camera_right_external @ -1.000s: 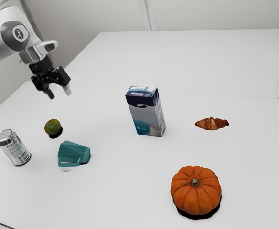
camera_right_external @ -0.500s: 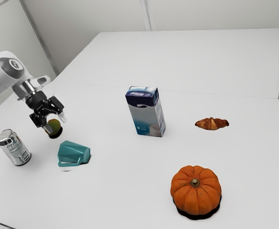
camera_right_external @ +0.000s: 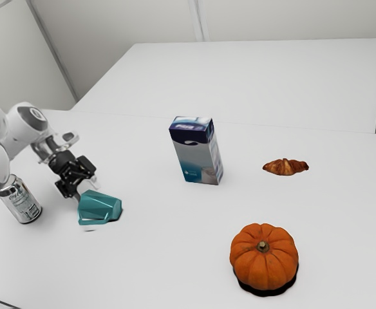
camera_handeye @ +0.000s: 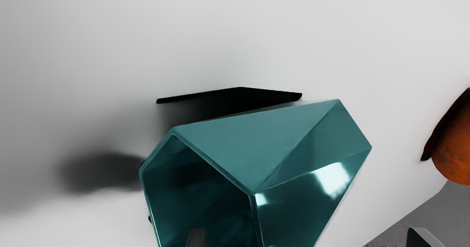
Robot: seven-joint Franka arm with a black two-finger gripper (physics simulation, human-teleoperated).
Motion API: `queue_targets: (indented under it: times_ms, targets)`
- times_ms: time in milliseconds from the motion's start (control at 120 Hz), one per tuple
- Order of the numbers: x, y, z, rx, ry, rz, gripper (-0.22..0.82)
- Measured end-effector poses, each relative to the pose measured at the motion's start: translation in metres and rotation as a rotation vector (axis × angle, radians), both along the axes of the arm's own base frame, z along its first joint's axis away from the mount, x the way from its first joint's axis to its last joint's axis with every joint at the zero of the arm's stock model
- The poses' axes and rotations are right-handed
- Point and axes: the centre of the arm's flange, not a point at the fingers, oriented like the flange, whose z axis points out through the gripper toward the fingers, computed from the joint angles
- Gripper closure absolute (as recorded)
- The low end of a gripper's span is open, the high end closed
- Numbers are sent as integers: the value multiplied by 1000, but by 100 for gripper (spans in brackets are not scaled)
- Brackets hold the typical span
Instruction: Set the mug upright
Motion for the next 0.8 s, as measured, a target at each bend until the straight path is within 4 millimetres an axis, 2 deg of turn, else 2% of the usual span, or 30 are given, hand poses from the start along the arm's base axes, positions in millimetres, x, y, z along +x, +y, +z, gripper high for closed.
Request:
queue_targets:
  times_ms: [142, 308, 475, 650, 800]
  targets:
    - [3, -7, -2, -23, -24, -10, 2]
    - [8, -15, -2, -40, -46, -31, 13]
    - [11, -22, 3, -50, -69, -50, 29]
    - [17, -32, 15, -56, -98, -72, 59]
    - [22, -44, 21, -65, -110, -90, 70]
